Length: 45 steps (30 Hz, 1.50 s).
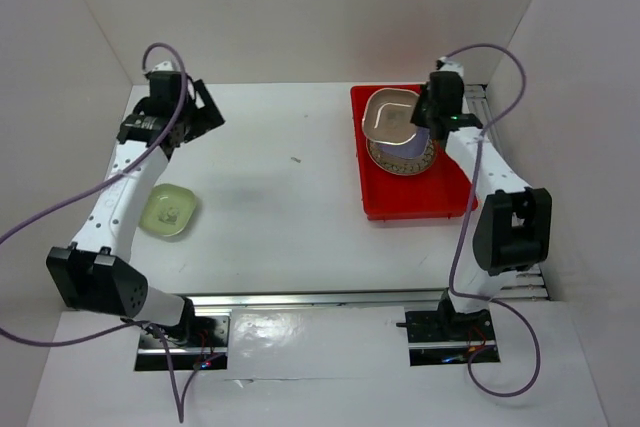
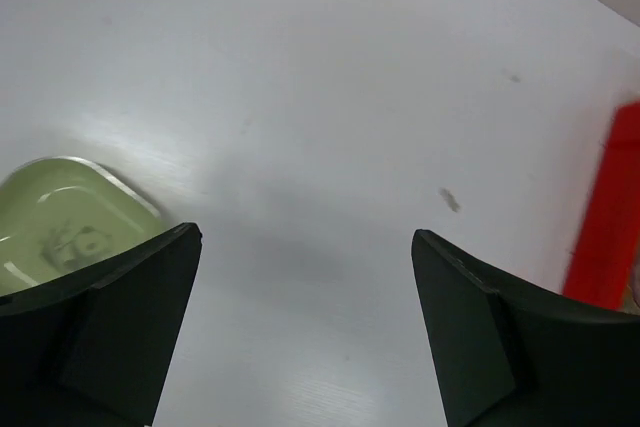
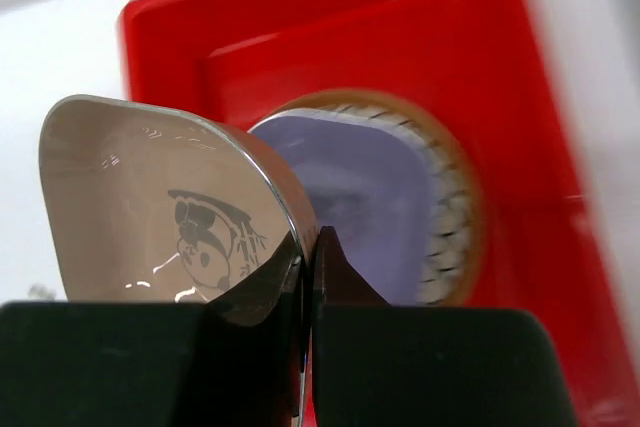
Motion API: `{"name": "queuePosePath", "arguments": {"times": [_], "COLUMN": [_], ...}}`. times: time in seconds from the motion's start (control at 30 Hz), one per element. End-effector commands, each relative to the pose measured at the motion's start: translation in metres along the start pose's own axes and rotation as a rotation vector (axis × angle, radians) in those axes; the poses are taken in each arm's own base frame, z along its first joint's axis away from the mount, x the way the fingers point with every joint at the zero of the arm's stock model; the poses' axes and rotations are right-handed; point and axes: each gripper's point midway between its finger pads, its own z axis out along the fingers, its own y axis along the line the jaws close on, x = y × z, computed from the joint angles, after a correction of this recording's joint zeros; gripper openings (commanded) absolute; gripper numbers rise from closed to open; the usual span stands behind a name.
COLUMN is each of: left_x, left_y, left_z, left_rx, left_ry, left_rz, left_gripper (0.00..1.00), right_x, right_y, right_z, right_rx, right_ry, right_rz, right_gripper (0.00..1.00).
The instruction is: Place the plates into the plastic bin on the countertop
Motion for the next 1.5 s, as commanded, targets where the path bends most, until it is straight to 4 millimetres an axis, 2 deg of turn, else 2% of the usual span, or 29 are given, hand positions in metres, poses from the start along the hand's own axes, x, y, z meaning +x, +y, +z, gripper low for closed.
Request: {"name": "queuePosePath", "arguments": {"times": [0.0,0.03,0.07,0.1,0.13,0.17,0.2,0.23,0.27,0.3,0.33,0.37,0.4,0.57,0.6,0.7,0.77,0.8,0.9,0.97,1.03,1.17,1.23,1.27,1.33,1.37,1.4,1.43,1.47], "left_x": [0.019,0.02,0.033,0.04,0.041,0.05,0.054,0.057,0.063,0.067,0.065,0.071,0.077,0.089,0.101,0.114,0.121,0.126,0.134,0.147,0.157,0.167,0.173,0.173,0.186,0.183,0.182,0.182,0.177], "left_y": [0.064,0.08,0.093,0.101,0.108,0.125,0.128,0.14,0.142,0.142,0.139,0.139,0.14,0.135,0.133,0.135,0.14,0.142,0.142,0.144,0.149,0.151,0.154,0.158,0.163,0.16,0.163,0.163,0.161], "left_z": [-0.004,-0.004,0.0,0.002,0.003,0.005,0.006,0.009,0.011,0.012,0.014,0.016,0.016,0.011,0.012,0.013,0.015,0.02,0.03,0.041,0.055,0.07,0.078,0.082,0.088,0.089,0.089,0.089,0.087], "left_rx": [-0.202,-0.238,-0.263,-0.272,-0.27,-0.305,-0.309,-0.362,-0.367,-0.36,-0.347,-0.343,-0.338,-0.293,-0.271,-0.282,-0.301,-0.312,-0.313,-0.323,-0.345,-0.342,-0.352,-0.362,-0.381,-0.37,-0.375,-0.375,-0.369], "left_ry": [0.049,0.051,0.083,0.108,0.112,0.139,0.15,0.153,0.162,0.176,0.169,0.196,0.213,0.231,0.268,0.296,0.313,0.337,0.361,0.41,0.466,0.516,0.538,0.544,0.587,0.583,0.582,0.582,0.568], "left_rz": [-0.044,-0.067,-0.075,-0.088,-0.08,-0.061,-0.049,-0.045,-0.044,-0.044,-0.047,-0.046,-0.036,-0.018,0.003,0.032,0.038,0.041,0.033,0.027,0.024,0.022,0.025,0.015,0.02,0.016,0.008,0.008,0.007], "left_gripper": [1.0,1.0,1.0,1.0,1.0,1.0,1.0,1.0,1.0,1.0,1.0,1.0,1.0,0.97,0.96,0.93,0.91,0.91,0.85,0.83,0.81,0.8,0.75,0.75,0.59,0.31,0.16,0.06,0.01], "right_x": [-0.014,-0.013,-0.011,-0.01,-0.009,-0.007,-0.008,-0.008,-0.004,-0.003,-0.005,-0.005,-0.007,-0.018,-0.024,-0.036,-0.037,-0.035,-0.036,-0.034,-0.025,-0.013,-0.01,-0.016,-0.016,-0.014,-0.015,-0.013,-0.009], "right_y": [-0.016,-0.032,-0.039,-0.041,-0.053,-0.056,-0.058,-0.056,-0.062,-0.061,-0.059,-0.059,-0.056,-0.045,-0.033,-0.004,0.008,0.023,0.041,0.064,0.086,0.109,0.117,0.119,0.123,0.131,0.135,0.139,0.146], "right_z": [-0.015,-0.013,-0.009,-0.008,-0.004,0.001,0.004,0.004,0.008,0.012,0.012,0.012,0.013,0.003,-0.006,-0.023,-0.033,-0.043,-0.059,-0.076,-0.094,-0.123,-0.134,-0.145,-0.155,-0.163,-0.17,-0.172,-0.176], "right_rx": [-0.034,-0.01,0.0,-0.013,0.003,-0.001,-0.006,-0.015,-0.004,-0.005,-0.016,-0.016,-0.013,-0.045,-0.071,-0.124,-0.145,-0.177,-0.216,-0.28,-0.346,-0.408,-0.411,-0.42,-0.419,-0.446,-0.461,-0.473,-0.494], "right_ry": [-0.027,-0.02,-0.03,-0.03,-0.021,-0.017,-0.02,-0.018,-0.006,-0.009,-0.016,-0.016,-0.028,-0.065,-0.083,-0.124,-0.143,-0.15,-0.17,-0.181,-0.187,-0.215,-0.231,-0.257,-0.276,-0.282,-0.29,-0.288,-0.282], "right_rz": [-0.009,0.008,0.015,0.022,0.045,0.049,0.054,0.064,0.069,0.08,0.08,0.08,0.075,0.078,0.067,0.032,0.012,-0.001,-0.027,-0.055,-0.076,-0.098,-0.104,-0.113,-0.113,-0.129,-0.13,-0.134,-0.142], "right_gripper": [0.0,0.0,0.0,0.0,0.0,0.0,0.0,0.0,0.12,0.3,0.54,0.75,1.0,1.0,1.0,1.0,1.0,1.0,1.0,1.0,1.0,1.0,1.0,1.0,1.0,1.0,1.0,1.0,1.0]}}
